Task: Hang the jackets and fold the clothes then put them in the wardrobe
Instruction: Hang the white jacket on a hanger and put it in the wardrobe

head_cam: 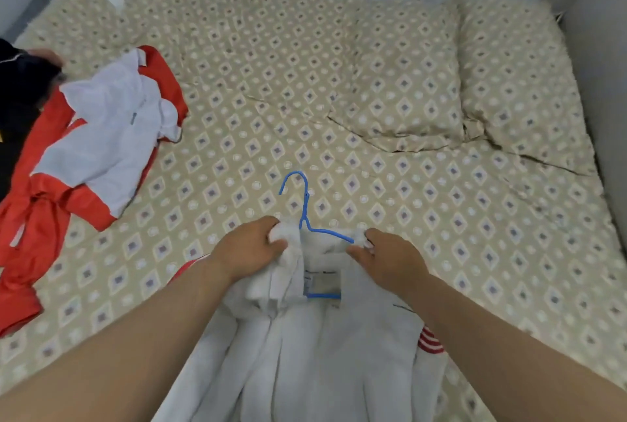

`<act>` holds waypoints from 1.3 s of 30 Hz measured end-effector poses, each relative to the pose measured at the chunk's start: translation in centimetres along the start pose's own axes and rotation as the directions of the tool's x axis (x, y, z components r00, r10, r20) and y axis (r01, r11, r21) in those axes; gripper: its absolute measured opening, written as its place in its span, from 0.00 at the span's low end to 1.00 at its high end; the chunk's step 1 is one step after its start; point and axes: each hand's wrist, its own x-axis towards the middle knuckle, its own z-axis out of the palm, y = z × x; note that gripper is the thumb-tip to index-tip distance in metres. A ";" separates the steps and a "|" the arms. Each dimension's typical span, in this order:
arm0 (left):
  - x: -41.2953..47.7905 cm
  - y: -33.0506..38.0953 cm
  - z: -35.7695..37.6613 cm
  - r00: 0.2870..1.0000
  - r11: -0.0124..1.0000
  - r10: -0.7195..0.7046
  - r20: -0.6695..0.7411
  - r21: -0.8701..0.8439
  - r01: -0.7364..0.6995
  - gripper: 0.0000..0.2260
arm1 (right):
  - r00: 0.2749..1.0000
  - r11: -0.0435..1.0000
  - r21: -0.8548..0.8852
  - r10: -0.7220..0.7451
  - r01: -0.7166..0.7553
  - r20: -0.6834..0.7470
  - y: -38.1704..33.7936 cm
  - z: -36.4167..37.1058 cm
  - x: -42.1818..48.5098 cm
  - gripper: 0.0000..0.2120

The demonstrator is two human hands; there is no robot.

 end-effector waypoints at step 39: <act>3.4 -12.1 17.8 0.972 0.984 0.148 -0.185 0.126 -0.126 0.28 | 0.963 0.974 -0.144 -0.201 0.177 -0.179 3.6 21.6 1.1 0.27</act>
